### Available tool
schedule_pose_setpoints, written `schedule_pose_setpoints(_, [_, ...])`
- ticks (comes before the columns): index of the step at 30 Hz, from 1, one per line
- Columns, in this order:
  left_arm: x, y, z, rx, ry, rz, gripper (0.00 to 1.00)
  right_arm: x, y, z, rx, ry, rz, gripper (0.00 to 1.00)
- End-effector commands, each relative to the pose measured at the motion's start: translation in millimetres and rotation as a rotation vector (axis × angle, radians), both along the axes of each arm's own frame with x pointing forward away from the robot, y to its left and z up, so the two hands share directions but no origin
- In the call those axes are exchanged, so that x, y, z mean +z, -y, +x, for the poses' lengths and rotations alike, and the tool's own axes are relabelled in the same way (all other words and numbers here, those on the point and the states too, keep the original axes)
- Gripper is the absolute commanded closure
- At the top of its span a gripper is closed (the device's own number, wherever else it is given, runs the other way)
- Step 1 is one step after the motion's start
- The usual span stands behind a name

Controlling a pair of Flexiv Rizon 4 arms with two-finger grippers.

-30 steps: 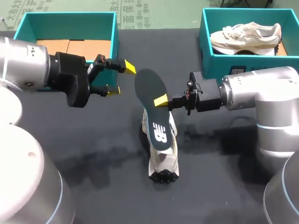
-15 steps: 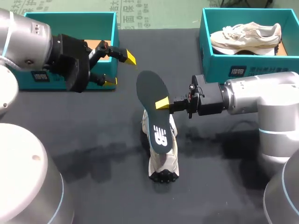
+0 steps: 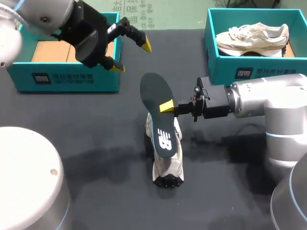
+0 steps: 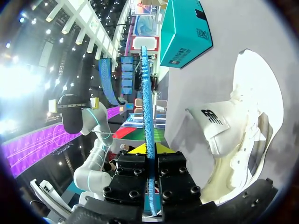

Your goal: Take the shoe out of the shoebox, open the shoe tongue, remove and reinsert the insole, then place the shoe into the shoebox

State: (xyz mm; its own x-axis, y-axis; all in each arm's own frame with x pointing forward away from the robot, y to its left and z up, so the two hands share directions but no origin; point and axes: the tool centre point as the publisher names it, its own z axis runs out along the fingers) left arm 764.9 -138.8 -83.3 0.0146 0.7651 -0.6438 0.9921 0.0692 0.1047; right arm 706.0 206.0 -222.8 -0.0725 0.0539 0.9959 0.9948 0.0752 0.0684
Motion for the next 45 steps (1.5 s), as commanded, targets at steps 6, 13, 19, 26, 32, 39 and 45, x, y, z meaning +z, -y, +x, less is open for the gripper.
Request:
schedule_pose_setpoints(6, [2,33,15.2,-0.029,-0.117,0.543,0.0,0,0,-1.2,-0.001,0.0,-0.004,1.0])
schedule_pose_setpoints(13, [-3,46,14.1,-0.052,-0.16,0.628,0.0,0,0,-1.2,-0.001,0.0,-0.004,1.0])
schedule_pose_setpoints(19, [-9,57,10.6,-0.064,-0.175,0.695,0.0,0,0,-1.2,-0.001,0.0,-0.004,1.0])
schedule_pose_setpoints(26, [-17,64,9.3,-0.062,-0.187,0.774,0.0,0,0,-1.2,-0.001,0.0,-0.004,1.0])
schedule_pose_setpoints(32, [-23,70,6.2,-0.078,-0.198,0.811,0.0,0,0,-1.2,-0.001,0.0,-0.004,1.0])
schedule_pose_setpoints(39, [-28,70,3.0,-0.068,-0.193,0.799,0.0,0,0,-1.2,-0.001,0.0,-0.004,1.0])
schedule_pose_setpoints(45, [-29,57,1.7,-0.061,-0.178,0.6,0.0,0,0,-1.2,-0.001,0.0,-0.004,1.0])
